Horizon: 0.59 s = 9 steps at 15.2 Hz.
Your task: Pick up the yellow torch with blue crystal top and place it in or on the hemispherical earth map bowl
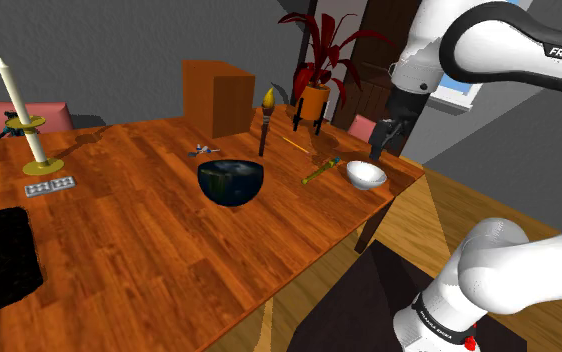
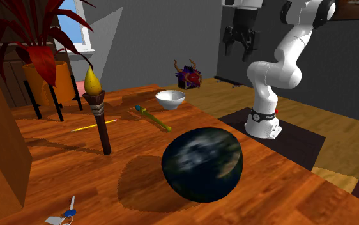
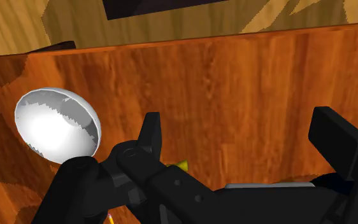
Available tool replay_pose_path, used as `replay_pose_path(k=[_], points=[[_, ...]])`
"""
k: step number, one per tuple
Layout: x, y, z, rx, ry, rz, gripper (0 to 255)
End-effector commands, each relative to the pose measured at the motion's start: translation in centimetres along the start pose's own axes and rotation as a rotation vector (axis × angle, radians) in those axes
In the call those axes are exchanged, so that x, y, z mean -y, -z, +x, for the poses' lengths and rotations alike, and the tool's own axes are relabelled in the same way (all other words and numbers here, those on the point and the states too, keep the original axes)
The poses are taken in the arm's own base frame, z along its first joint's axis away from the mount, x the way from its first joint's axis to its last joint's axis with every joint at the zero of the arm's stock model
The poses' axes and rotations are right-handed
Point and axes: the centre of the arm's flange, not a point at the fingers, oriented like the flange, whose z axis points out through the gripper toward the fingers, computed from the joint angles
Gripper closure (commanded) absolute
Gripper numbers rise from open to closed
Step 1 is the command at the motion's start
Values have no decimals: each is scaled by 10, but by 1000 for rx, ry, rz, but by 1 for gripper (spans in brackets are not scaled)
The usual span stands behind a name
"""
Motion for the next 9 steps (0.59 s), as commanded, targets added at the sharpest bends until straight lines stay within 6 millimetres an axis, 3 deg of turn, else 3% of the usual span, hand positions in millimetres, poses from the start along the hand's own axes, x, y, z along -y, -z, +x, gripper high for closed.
replay_pose_path(k=[1,9], points=[[0,0,0,0,0,0,0],[-6,-60,88,14,-330,17,0]])
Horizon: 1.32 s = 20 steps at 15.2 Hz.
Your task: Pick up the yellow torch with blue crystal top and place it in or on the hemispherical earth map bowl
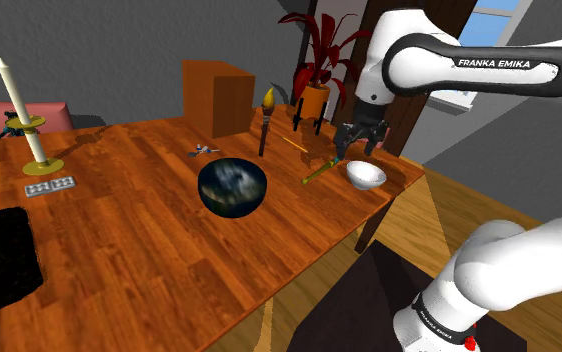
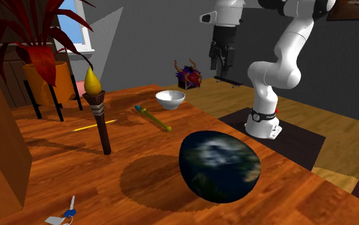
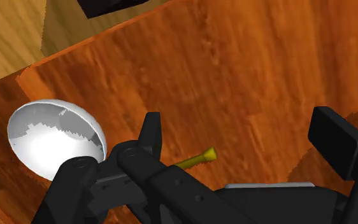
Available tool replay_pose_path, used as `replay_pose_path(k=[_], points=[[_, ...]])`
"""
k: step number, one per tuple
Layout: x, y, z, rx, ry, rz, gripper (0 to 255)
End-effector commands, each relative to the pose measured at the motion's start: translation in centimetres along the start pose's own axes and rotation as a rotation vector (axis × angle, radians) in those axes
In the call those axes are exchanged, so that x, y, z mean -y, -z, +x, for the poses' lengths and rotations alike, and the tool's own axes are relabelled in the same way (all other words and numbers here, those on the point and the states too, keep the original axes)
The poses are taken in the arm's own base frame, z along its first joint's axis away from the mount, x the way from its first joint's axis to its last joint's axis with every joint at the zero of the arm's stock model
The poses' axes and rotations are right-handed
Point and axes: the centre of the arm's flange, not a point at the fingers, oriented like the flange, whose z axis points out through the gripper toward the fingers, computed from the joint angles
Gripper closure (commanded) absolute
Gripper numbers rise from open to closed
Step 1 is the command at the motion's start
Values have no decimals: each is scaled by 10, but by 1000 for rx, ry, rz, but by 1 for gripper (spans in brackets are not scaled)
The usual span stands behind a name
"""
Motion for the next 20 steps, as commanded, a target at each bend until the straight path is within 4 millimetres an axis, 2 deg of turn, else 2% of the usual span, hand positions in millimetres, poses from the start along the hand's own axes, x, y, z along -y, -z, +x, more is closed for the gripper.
replay_pose_path(k=[1,5,10,15,20], points=[[1,-15,22,2,-87,5,0],[-2,-45,67,9,-252,13,0],[-16,-82,120,18,-458,24,0],[-40,-121,169,27,-665,34,0],[-73,-160,212,36,-871,45,0]])
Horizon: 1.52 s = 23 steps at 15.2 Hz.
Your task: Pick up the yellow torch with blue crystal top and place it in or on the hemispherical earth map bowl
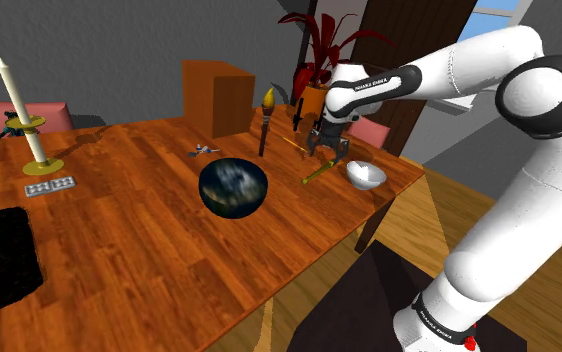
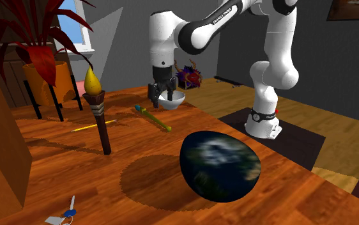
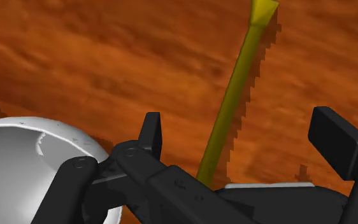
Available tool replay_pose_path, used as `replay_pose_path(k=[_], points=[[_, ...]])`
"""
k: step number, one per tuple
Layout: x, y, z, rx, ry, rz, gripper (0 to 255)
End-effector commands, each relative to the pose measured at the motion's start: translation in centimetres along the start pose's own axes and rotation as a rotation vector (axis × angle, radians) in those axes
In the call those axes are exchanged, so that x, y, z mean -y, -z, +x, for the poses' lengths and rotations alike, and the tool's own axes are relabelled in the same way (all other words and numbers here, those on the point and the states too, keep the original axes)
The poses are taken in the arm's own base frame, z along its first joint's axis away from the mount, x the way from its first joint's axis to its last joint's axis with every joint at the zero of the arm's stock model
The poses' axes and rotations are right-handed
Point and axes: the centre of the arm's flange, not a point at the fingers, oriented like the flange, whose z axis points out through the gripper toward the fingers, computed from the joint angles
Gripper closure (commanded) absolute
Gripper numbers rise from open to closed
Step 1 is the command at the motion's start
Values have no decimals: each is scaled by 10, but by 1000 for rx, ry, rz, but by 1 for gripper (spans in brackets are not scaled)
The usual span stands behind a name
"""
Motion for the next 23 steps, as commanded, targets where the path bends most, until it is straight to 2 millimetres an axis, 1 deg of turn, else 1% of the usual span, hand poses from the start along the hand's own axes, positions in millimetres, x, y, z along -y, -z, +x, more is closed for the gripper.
replay_pose_path(k=[1,5,6,12,13,21,22,23], points=[[3,-19,22,3,-86,4,0],[0,-49,66,10,-251,13,0],[-1,-51,70,10,-265,13,0],[-1,-83,69,10,-265,13,0],[0,-91,69,10,-265,13,0],[0,-91,69,10,-265,13,0],[0,-91,69,10,-265,13,255],[0,-91,69,10,-265,13,255]])
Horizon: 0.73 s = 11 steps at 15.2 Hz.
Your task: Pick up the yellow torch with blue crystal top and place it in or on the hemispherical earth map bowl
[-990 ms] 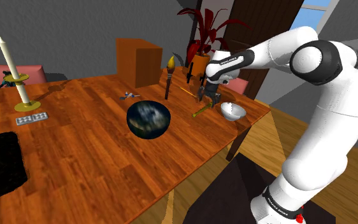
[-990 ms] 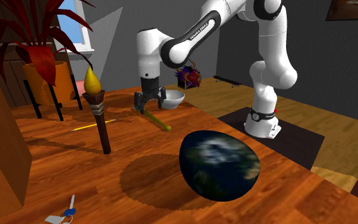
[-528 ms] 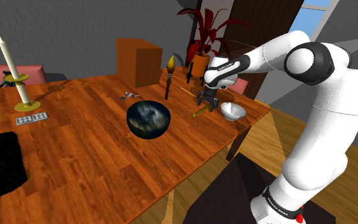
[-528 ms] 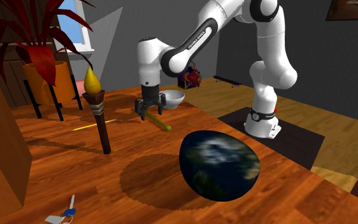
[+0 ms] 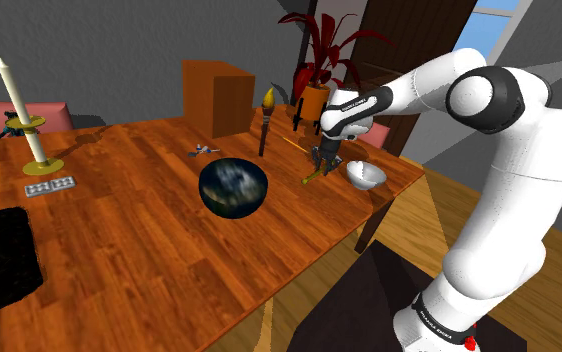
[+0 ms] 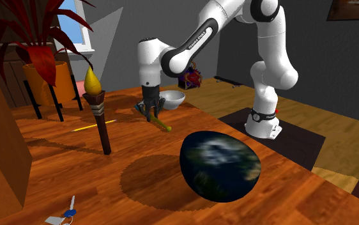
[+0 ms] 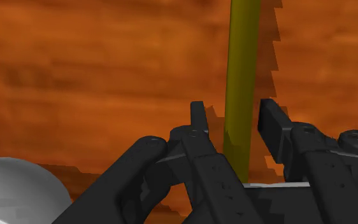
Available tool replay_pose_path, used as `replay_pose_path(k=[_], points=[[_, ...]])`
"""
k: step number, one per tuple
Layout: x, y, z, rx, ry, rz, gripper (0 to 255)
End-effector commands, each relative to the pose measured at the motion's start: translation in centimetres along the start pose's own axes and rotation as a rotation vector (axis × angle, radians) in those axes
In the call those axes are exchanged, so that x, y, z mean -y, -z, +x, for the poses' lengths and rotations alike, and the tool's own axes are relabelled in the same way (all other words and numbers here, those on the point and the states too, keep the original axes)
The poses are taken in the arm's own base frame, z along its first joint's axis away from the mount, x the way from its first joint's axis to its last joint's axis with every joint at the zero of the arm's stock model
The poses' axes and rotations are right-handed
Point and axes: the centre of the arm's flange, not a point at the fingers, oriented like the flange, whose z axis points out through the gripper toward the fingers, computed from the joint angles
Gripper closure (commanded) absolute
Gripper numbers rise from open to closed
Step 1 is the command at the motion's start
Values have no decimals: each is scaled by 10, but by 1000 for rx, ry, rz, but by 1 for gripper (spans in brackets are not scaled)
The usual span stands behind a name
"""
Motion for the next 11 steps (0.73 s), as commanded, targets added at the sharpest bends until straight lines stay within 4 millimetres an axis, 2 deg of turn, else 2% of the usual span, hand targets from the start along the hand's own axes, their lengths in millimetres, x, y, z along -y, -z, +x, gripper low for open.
replay_pose_path(k=[1,8,11], points=[[1,-1,-1,-1,1,3,255],[1,-1,-1,-1,1,3,255],[1,15,0,-1,1,3,255]])
